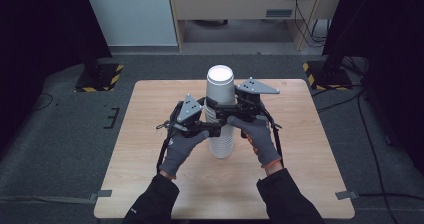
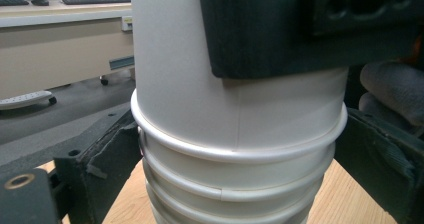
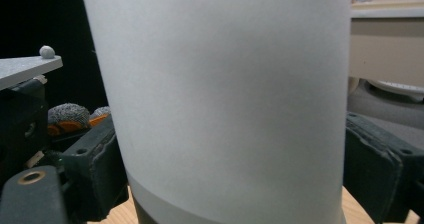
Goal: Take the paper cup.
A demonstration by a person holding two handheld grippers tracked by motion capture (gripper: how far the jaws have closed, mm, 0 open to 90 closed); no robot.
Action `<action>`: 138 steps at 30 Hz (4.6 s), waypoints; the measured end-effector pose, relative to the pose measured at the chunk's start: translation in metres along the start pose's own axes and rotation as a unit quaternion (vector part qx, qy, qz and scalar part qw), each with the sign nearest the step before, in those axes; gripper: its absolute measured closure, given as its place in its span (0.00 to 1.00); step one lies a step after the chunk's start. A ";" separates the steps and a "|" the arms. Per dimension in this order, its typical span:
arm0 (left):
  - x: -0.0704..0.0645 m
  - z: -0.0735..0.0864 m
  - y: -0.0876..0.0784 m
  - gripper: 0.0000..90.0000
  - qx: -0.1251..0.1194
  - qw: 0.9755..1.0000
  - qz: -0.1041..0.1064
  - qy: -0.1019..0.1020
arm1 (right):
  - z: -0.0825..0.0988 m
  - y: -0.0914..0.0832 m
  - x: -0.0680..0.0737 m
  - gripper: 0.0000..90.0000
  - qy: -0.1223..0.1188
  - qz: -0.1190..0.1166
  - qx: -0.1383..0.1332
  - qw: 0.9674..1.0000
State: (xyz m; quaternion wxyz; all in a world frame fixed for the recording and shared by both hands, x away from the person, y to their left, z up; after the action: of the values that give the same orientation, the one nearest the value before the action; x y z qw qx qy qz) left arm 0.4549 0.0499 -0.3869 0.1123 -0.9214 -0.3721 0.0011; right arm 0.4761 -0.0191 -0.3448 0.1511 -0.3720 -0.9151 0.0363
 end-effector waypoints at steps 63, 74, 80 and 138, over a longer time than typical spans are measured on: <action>-0.001 0.002 -0.005 0.09 -0.006 1.000 0.006 0.008 | -0.056 -0.024 0.012 0.16 0.012 -0.031 -0.077 0.996; -0.001 0.001 -0.008 0.11 -0.011 1.000 0.005 0.010 | -0.081 -0.041 0.011 0.16 0.027 -0.027 -0.121 0.992; -0.001 0.001 -0.014 0.14 -0.017 1.000 0.000 0.013 | -0.088 -0.055 0.000 0.16 0.039 -0.016 -0.137 0.990; 0.023 0.094 -0.078 0.16 0.042 0.997 -0.067 -0.019 | 0.079 -0.149 -0.101 0.15 0.167 0.117 -0.105 0.973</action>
State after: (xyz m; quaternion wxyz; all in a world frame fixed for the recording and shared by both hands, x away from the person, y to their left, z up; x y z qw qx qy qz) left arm 0.4099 0.1390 -0.4601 0.1434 -0.8888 -0.4344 0.0261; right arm 0.4208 -0.1930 -0.4185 0.2562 -0.4908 -0.8261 -0.1049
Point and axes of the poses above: each handheld gripper's, and its own axes: y roughly forward along the jaws, z roughly out of its underside, x roughly to its left, the point moved 8 cm from there along y, roughly forward along the jaws, and after that the axes turned 6 degrees about y, right-handed, at the moved point
